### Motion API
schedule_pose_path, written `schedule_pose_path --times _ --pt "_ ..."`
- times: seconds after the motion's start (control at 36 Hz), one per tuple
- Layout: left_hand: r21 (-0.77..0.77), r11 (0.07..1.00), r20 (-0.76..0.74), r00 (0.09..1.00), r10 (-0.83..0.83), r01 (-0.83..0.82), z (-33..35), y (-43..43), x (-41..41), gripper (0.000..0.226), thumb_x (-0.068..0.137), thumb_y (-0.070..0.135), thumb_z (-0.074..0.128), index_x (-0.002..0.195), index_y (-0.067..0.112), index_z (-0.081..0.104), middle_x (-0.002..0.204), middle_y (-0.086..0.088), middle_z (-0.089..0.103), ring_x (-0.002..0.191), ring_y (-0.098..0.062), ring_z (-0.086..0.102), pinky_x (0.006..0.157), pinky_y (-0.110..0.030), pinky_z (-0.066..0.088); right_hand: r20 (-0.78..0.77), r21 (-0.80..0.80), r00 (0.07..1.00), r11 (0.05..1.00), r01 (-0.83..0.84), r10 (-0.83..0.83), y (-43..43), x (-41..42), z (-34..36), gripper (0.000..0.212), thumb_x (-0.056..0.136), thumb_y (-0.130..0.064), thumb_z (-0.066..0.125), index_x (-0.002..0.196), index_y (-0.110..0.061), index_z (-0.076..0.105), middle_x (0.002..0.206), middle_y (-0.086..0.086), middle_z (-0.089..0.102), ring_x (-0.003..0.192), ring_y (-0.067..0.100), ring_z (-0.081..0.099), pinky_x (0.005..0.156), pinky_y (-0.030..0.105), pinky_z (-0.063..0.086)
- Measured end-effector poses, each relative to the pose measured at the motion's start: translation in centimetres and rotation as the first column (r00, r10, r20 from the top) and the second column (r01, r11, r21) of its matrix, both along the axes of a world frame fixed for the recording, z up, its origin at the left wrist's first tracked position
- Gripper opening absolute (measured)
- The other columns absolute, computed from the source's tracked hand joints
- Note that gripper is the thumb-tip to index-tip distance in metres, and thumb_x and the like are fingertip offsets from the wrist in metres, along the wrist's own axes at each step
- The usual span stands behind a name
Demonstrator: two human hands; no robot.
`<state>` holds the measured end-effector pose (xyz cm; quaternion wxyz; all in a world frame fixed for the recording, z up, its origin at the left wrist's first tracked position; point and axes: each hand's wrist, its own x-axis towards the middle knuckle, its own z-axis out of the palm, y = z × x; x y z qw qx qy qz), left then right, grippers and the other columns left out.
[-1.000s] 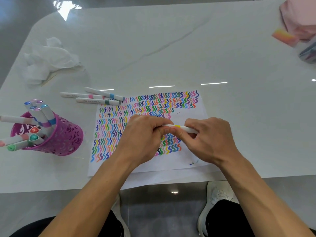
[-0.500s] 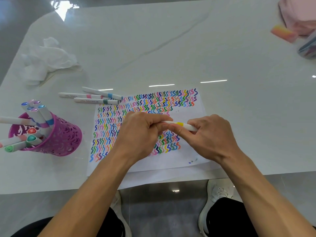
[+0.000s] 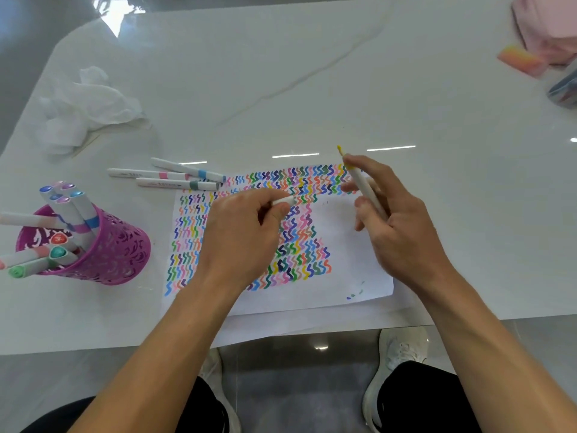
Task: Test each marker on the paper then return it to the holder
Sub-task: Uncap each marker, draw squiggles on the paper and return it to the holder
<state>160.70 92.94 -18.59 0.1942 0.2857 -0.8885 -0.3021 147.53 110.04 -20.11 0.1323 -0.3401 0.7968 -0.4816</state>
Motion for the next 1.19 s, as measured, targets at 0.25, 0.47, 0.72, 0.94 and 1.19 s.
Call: schedule_pose_path --times 0.25,0.47,0.72,0.94,1.19 --pt "-0.009 1.0 0.018 1.0 -0.02 0.02 0.0 0.1 -0.2 0.018 0.095 0.034 0.067 0.107 0.026 0.078 0.083 0.021 0.067 0.069 0.006 0.056 0.074 0.0 0.037 0.316 -0.162 0.947 0.987 0.0 0.052 -0.6 -0.1 0.6 0.04 0.102 -0.004 0.05 0.135 -0.023 0.062 0.115 -0.003 0.077 0.107 0.013 0.073 0.083 0.028 0.058" --pt "-0.065 0.991 0.088 0.99 -0.112 0.117 -0.4 0.2 0.1 0.02 0.092 0.028 0.072 0.111 0.027 0.078 0.098 0.009 0.073 0.085 -0.005 0.061 0.078 -0.01 0.04 0.204 -0.164 0.974 0.977 0.138 -0.103 -1.0 0.2 0.0 0.022 0.093 -0.043 0.074 0.084 -0.023 0.071 0.066 -0.002 0.068 0.058 0.016 0.064 0.055 0.026 0.048" --pt "-0.144 0.974 0.168 0.974 -0.15 0.175 -1.7 0.0 0.0 0.018 0.091 0.029 0.072 0.107 0.026 0.08 0.119 0.006 0.07 0.114 -0.016 0.057 0.092 -0.027 0.045 0.346 -0.18 0.934 0.971 0.155 -0.085 -1.6 -0.1 -1.0 0.006 0.093 -0.015 0.07 0.098 -0.011 0.07 0.078 0.006 0.077 0.065 0.025 0.075 0.059 0.035 0.06" --pt "-0.169 0.966 0.172 0.971 -0.167 0.197 -2.0 -0.1 -0.3 0.015 0.09 0.026 0.073 0.104 0.024 0.081 0.117 0.002 0.071 0.112 -0.019 0.059 0.093 -0.03 0.046 0.316 -0.125 0.939 0.976 0.179 -0.132 -2.3 0.2 -1.8 0.019 0.08 -0.028 0.073 0.078 -0.016 0.059 0.071 0.006 0.071 0.057 0.021 0.066 0.051 0.032 0.051" --pt "-0.156 0.967 0.184 0.968 -0.172 0.202 -2.0 -0.2 -0.4 0.016 0.089 0.025 0.074 0.104 0.024 0.08 0.116 0.004 0.072 0.111 -0.017 0.059 0.094 -0.025 0.042 0.279 -0.089 0.953 0.985 0.15 -0.12 -2.8 0.3 -2.0 0.016 0.092 -0.029 0.072 0.085 -0.018 0.062 0.078 0.008 0.074 0.06 0.024 0.07 0.054 0.035 0.059"
